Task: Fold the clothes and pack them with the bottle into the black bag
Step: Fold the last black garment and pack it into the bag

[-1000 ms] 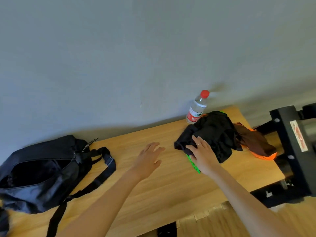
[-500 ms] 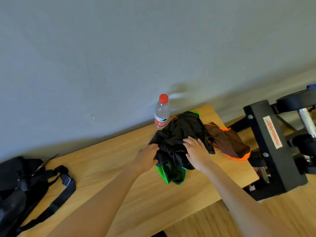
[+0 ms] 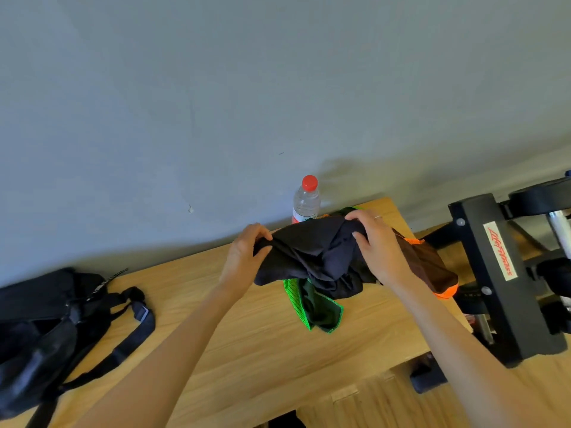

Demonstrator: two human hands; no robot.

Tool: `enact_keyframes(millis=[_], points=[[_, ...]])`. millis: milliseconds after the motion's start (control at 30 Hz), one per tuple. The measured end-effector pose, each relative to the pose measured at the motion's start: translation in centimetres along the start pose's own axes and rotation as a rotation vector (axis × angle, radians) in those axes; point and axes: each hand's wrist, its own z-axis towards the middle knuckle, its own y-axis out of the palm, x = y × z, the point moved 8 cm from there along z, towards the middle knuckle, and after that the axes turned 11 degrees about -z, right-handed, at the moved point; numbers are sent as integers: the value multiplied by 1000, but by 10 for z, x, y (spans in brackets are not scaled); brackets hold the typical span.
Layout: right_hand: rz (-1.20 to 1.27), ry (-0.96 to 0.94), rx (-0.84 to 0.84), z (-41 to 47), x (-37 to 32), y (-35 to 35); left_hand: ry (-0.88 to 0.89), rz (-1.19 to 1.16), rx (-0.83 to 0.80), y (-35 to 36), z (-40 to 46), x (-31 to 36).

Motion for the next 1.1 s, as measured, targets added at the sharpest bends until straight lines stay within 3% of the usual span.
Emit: enact_keyframes(millis=[233,400,567,767,1100], points=[[59,-97,137,1,-70,-45,23,-15,126,-109,-22,36],[84,-200,187,4,-137,-61,240,139,178,-188,-45,71],[149,-300,217,9,-197,-56,321,225,258,-249,-75,86],[185,-342,104,-4,-229,-14,180,192,183,-272,-119,54],[90,-252,-285,-87,-195,137,-189,342,-118,-197,-203,-91]])
